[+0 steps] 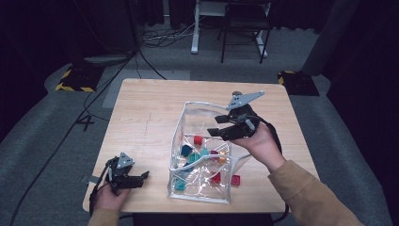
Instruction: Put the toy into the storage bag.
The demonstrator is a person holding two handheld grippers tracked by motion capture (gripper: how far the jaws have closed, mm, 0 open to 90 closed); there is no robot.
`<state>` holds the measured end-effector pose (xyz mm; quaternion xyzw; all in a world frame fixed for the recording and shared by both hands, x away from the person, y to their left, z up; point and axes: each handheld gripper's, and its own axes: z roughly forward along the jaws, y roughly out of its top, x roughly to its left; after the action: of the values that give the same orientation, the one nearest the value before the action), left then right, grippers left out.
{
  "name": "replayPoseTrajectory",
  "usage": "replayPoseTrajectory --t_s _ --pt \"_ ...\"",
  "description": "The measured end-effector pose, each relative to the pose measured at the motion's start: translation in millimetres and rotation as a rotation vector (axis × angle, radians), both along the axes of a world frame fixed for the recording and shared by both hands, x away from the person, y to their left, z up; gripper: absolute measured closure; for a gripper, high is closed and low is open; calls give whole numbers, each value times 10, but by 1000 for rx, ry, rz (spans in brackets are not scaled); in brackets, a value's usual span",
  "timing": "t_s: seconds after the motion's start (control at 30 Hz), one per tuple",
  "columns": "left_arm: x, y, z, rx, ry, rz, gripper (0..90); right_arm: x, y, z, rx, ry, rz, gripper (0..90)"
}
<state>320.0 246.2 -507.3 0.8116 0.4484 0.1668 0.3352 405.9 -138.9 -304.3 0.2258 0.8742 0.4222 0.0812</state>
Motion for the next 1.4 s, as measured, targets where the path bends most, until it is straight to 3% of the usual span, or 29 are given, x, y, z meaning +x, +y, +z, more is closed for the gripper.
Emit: replayPoseTrajectory --t_s 0.3,0.77,1.03,1.17,1.4 --pt "0 0 0 0 0 0 164 -199 -533 178 75 -53 -67 423" --pt "0 -1 0 -1 0 0 164 -454 -1352 146 113 -92 -205 413" --pt "0 -1 0 -1 0 0 164 -584 -1624 -194 134 -67 -278 415" --pt "-2 -1 -1 0 0 1 164 -632 -1660 -396 115 -67 -304 417" --pt "-2 0 0 0 1 0 164 -670 -1628 -766 91 -13 -308 417"
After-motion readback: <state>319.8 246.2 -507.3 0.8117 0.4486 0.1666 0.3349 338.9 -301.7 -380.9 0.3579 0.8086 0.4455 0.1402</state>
